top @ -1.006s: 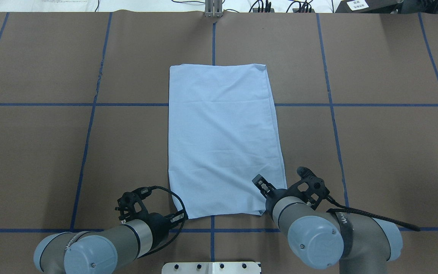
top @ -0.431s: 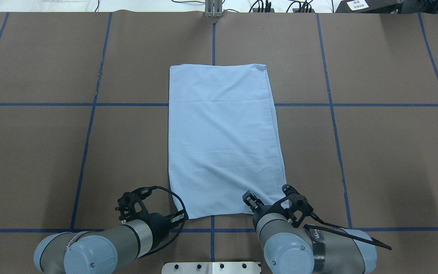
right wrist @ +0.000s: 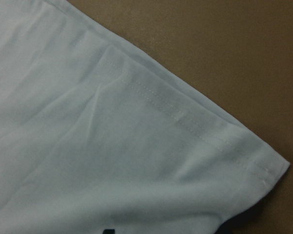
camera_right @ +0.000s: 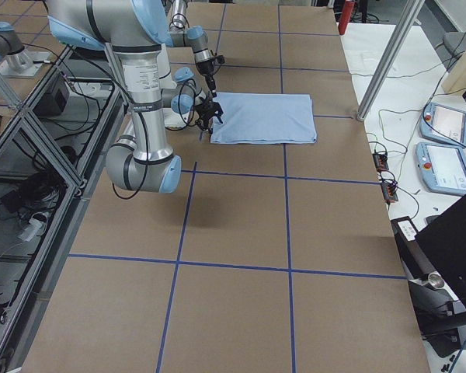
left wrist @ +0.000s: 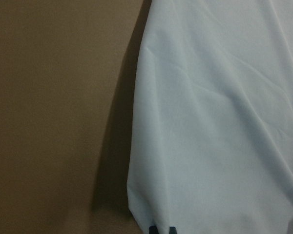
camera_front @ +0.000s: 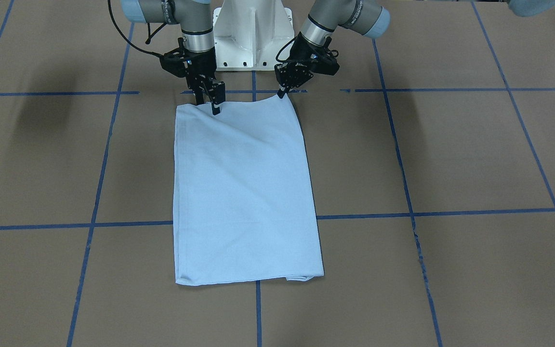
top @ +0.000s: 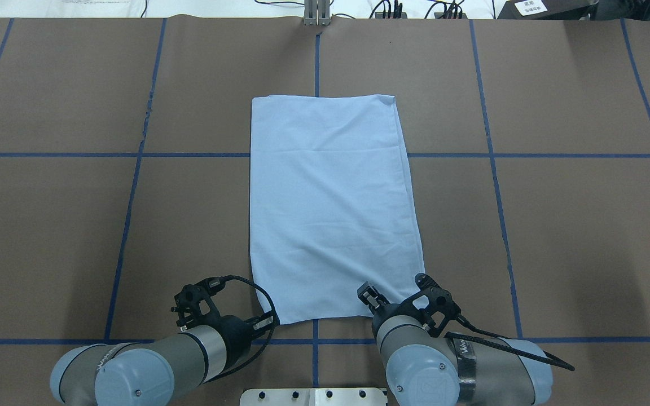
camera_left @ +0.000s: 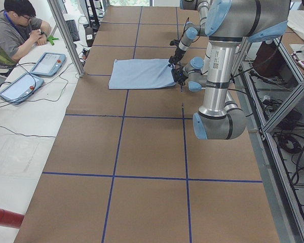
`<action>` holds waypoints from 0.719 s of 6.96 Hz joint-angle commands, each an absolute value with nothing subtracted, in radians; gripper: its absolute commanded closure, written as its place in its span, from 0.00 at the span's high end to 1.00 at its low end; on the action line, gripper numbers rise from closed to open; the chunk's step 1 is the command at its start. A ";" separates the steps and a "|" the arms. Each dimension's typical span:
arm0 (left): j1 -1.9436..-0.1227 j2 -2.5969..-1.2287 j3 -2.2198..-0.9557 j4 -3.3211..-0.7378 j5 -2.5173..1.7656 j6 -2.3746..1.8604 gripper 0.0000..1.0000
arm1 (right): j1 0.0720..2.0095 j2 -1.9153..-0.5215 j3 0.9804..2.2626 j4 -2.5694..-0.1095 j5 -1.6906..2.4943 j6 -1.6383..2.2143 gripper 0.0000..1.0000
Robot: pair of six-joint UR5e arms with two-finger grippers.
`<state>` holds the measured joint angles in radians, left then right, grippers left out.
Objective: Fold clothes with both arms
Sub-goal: 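Lower both grippers and grasp the near shirt corners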
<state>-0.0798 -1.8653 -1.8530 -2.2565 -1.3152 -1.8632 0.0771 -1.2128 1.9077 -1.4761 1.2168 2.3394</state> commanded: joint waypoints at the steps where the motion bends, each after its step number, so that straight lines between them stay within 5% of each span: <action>1: -0.078 -1.865 -1.853 -2.256 -1.315 -1.864 0.00 | 0.090 -1.189 1.907 -1.476 1.204 2.342 0.55; 5: -0.080 -1.867 -1.853 -2.260 -1.315 -1.862 0.00 | 0.094 -1.192 1.896 -1.477 1.204 2.338 0.58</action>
<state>-0.0797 -1.8664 -1.8530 -2.2594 -1.3146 -1.8624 0.0946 -1.1907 1.9027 -1.4767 1.2042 2.3400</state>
